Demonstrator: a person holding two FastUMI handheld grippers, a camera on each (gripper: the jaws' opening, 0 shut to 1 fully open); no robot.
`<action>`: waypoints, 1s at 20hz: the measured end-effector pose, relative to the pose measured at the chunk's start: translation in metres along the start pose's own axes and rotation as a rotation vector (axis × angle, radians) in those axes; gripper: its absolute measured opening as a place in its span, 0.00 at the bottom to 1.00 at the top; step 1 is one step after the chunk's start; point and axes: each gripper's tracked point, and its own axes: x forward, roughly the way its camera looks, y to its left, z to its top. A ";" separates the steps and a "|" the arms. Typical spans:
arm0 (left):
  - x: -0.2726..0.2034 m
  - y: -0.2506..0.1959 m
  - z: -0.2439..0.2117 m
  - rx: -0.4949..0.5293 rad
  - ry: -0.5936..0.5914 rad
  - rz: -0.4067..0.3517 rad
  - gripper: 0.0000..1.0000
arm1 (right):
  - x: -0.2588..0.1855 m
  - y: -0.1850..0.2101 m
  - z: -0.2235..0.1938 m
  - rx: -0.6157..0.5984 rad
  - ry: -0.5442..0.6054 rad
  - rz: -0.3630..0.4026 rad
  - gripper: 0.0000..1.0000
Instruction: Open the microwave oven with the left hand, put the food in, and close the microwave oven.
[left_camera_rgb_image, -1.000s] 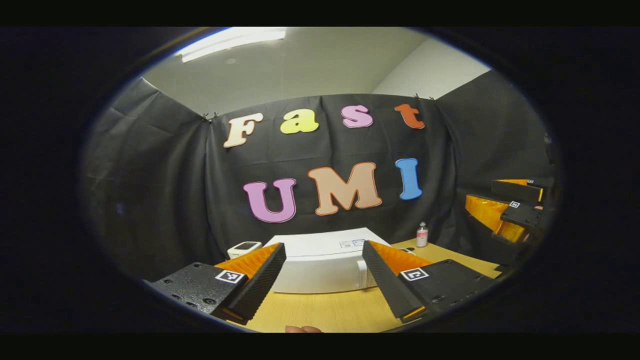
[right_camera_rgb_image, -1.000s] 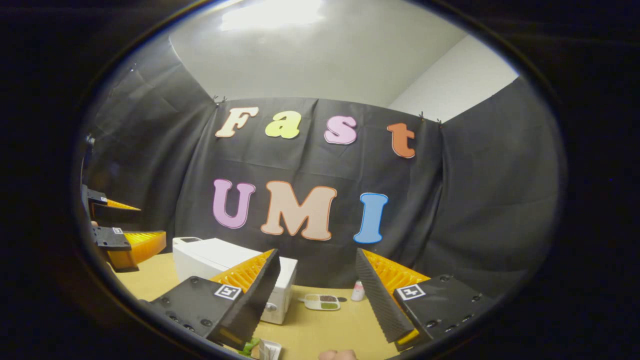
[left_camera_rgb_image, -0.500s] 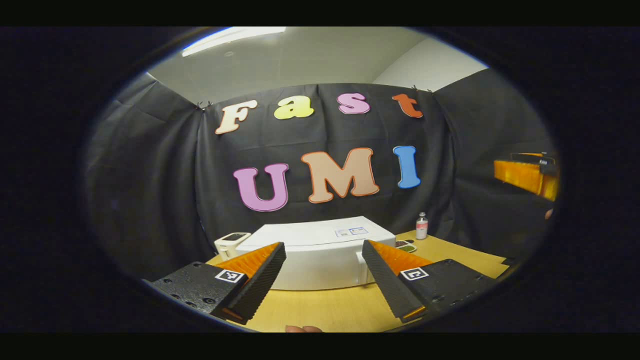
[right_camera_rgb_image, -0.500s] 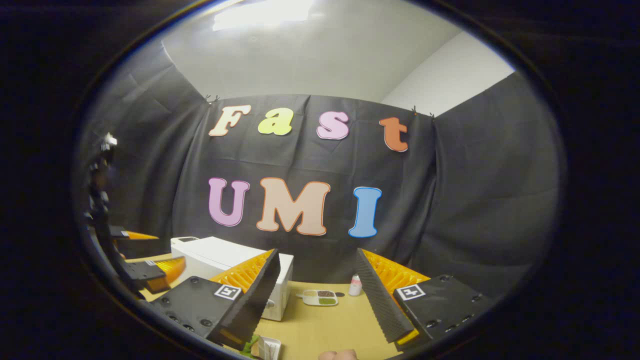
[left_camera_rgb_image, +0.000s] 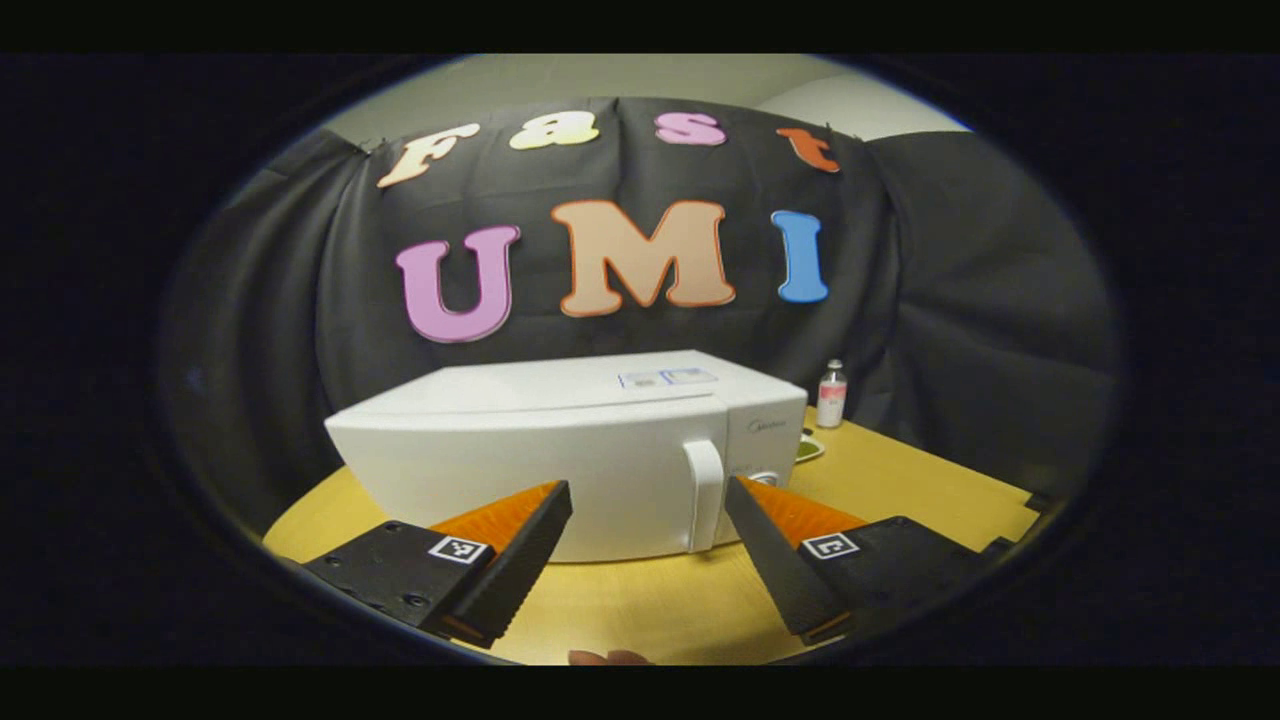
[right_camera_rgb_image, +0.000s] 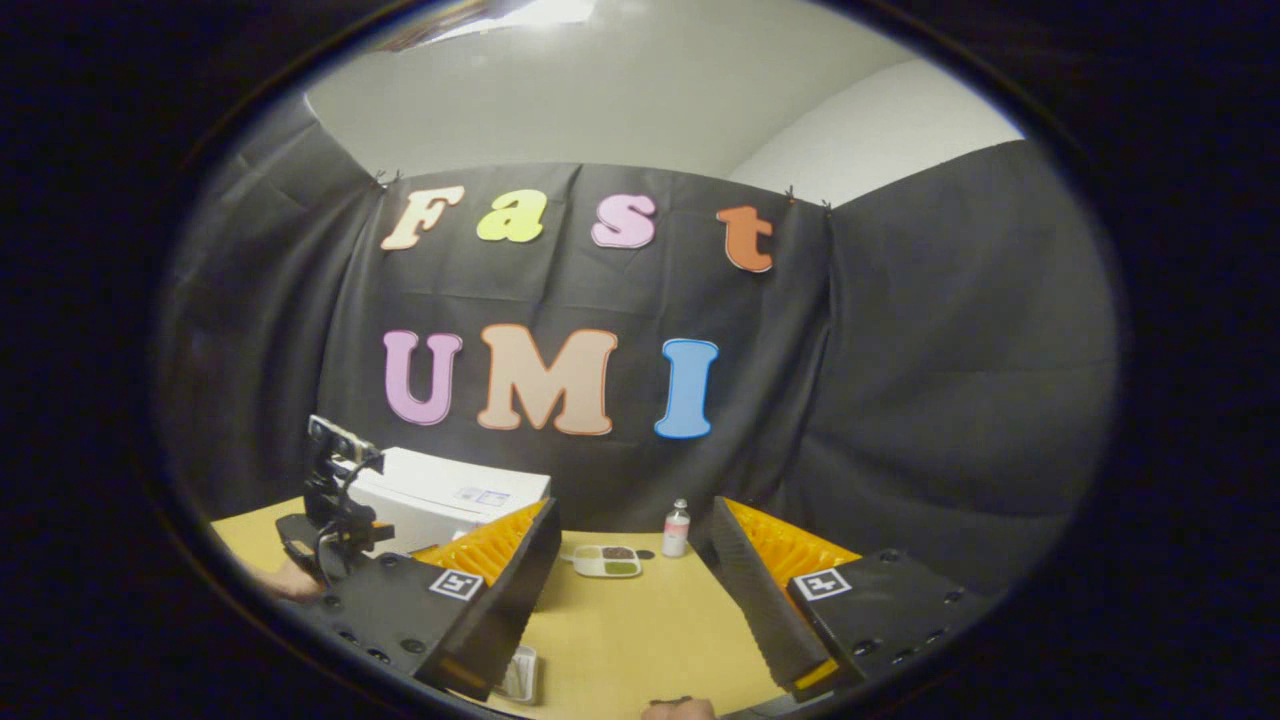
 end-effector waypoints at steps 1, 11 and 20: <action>0.009 -0.005 -0.008 -0.001 0.022 -0.012 0.98 | -0.002 -0.003 -0.003 -0.006 0.012 -0.011 0.96; 0.063 -0.040 -0.027 0.074 0.085 -0.071 0.86 | -0.001 -0.012 0.004 -0.027 0.008 -0.026 0.97; 0.068 -0.043 -0.039 -0.024 0.133 -0.093 0.25 | 0.001 -0.037 0.000 0.021 0.024 -0.074 0.96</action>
